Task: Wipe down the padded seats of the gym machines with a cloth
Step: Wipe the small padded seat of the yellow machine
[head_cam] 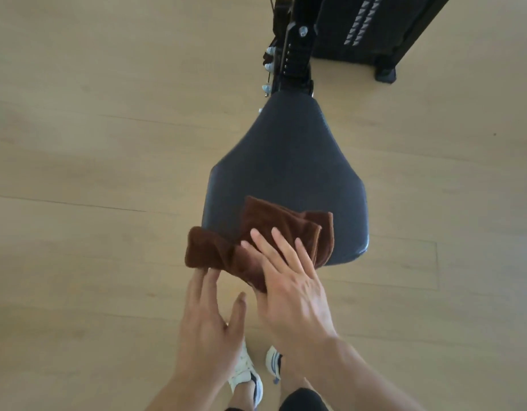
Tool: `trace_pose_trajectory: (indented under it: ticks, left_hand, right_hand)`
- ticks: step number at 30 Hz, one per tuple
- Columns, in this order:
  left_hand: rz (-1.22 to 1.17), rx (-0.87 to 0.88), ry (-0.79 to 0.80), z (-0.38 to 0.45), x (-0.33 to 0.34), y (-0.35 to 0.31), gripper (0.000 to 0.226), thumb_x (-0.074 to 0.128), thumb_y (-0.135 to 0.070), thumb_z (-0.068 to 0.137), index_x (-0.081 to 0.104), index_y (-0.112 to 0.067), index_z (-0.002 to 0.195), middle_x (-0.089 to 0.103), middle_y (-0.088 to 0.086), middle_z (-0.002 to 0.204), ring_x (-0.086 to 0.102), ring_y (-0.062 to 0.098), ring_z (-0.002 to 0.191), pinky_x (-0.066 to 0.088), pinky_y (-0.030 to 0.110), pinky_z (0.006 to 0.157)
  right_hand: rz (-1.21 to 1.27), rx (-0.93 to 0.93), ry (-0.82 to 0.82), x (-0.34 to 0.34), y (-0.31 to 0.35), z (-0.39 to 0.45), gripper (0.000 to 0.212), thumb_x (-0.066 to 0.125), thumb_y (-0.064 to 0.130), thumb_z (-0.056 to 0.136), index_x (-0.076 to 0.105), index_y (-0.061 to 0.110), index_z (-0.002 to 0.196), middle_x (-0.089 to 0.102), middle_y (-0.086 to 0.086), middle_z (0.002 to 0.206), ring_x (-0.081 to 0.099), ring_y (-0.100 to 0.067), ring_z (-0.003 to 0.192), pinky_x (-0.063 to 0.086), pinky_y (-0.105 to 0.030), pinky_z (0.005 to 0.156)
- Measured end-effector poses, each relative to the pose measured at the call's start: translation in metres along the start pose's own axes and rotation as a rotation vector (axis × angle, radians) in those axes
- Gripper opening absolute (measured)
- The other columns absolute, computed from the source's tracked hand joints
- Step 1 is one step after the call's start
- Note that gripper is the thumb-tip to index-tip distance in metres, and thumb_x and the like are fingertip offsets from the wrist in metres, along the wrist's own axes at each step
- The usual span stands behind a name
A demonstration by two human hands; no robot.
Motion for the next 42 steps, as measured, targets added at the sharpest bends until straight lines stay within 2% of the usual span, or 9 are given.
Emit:
trace_pose_trajectory:
  ticks: [4,7,11,15,18,23,26,35,42]
  left_hand:
    - [0.215,0.258,0.000,-0.016,0.033,-0.014,0.072,0.049,-0.042,0.091,0.033,-0.005,0.151,0.027,0.023,0.161,0.027,0.039,0.149,0.029,0.049,0.115]
    - [0.307,0.449,0.015,-0.013,0.050,-0.036,0.070,0.047,-0.039,0.095,0.033,-0.003,0.154,0.023,0.020,0.165,0.016,0.035,0.155,0.024,0.052,0.121]
    - [0.394,0.473,0.090,0.007,0.068,-0.070,0.066,0.038,-0.039,0.101,0.030,-0.004,0.156,0.022,0.015,0.167,0.009,0.026,0.157,0.016,0.048,0.126]
    - [0.517,0.468,0.125,0.026,0.079,-0.091,0.064,0.030,-0.037,0.104,0.023,-0.007,0.159,0.015,0.010,0.169,0.003,0.024,0.158,0.013,0.044,0.127]
    - [0.526,0.502,0.121,0.043,0.083,-0.103,0.061,0.030,-0.035,0.103,0.026,-0.009,0.159,0.016,0.009,0.169,0.007,0.024,0.158,0.016,0.043,0.127]
    - [0.577,0.557,0.126,0.080,0.096,-0.126,0.065,0.026,-0.042,0.102,0.028,-0.010,0.158,0.019,0.010,0.168,0.009,0.026,0.157,0.007,0.040,0.125]
    - [0.588,0.576,0.134,0.100,0.103,-0.138,0.065,0.022,-0.044,0.103,0.023,-0.012,0.160,0.015,0.009,0.169,0.004,0.026,0.158,0.000,0.037,0.125]
    - [0.558,0.560,0.135,0.145,0.112,-0.163,0.063,0.013,-0.044,0.106,0.009,-0.013,0.161,0.003,0.008,0.171,-0.010,0.024,0.157,-0.002,0.042,0.128]
    - [0.544,0.482,0.089,0.205,0.105,-0.171,0.061,0.010,-0.041,0.107,0.001,-0.013,0.161,-0.005,0.008,0.171,-0.017,0.024,0.156,-0.005,0.042,0.127]
  right_hand:
    - [0.012,0.146,-0.136,-0.009,-0.026,-0.024,0.071,0.047,0.027,0.083,0.044,0.029,0.154,0.031,0.016,0.164,0.017,-0.011,0.157,0.016,-0.044,0.126]
    - [0.020,0.340,-0.239,-0.015,-0.054,-0.035,0.063,0.046,0.026,0.094,0.038,0.029,0.157,0.026,0.013,0.166,0.013,-0.012,0.157,0.016,-0.045,0.126]
    - [0.103,0.510,-0.251,-0.013,-0.082,-0.044,0.062,0.033,0.049,0.103,0.025,0.032,0.161,0.003,0.020,0.169,-0.009,-0.007,0.157,0.013,-0.040,0.128]
    - [0.346,0.576,-0.332,-0.014,-0.091,-0.032,0.057,0.041,0.042,0.106,0.025,0.032,0.160,-0.006,0.029,0.164,-0.016,0.001,0.154,0.009,-0.026,0.127]
    - [0.418,0.654,-0.371,-0.022,-0.099,-0.016,0.059,0.045,0.043,0.104,0.026,0.034,0.160,0.003,0.023,0.168,-0.006,-0.001,0.155,0.009,-0.022,0.125]
    - [0.386,0.746,-0.316,-0.043,-0.120,0.009,0.059,0.044,0.049,0.103,0.024,0.044,0.158,0.014,0.032,0.164,0.029,-0.001,0.149,0.037,-0.031,0.111]
    - [0.368,0.766,-0.294,-0.052,-0.133,0.027,0.058,0.041,0.051,0.104,0.025,0.041,0.158,0.029,0.025,0.162,0.044,-0.008,0.141,0.034,-0.025,0.096]
    - [0.298,0.749,-0.185,-0.073,-0.158,0.082,0.042,0.038,0.049,0.106,0.048,0.029,0.141,0.067,0.004,0.127,0.064,-0.025,0.116,0.038,-0.032,0.084]
    - [0.268,0.689,-0.154,-0.083,-0.161,0.158,0.036,0.038,0.052,0.104,0.058,0.028,0.124,0.072,-0.004,0.111,0.066,-0.033,0.104,0.042,-0.036,0.079]
Point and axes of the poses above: each hand's wrist, its own z-axis towards the middle knuckle, its own x-axis out of the palm, y = z × x, the point moved 5 cm from there along z, towards the middle knuckle
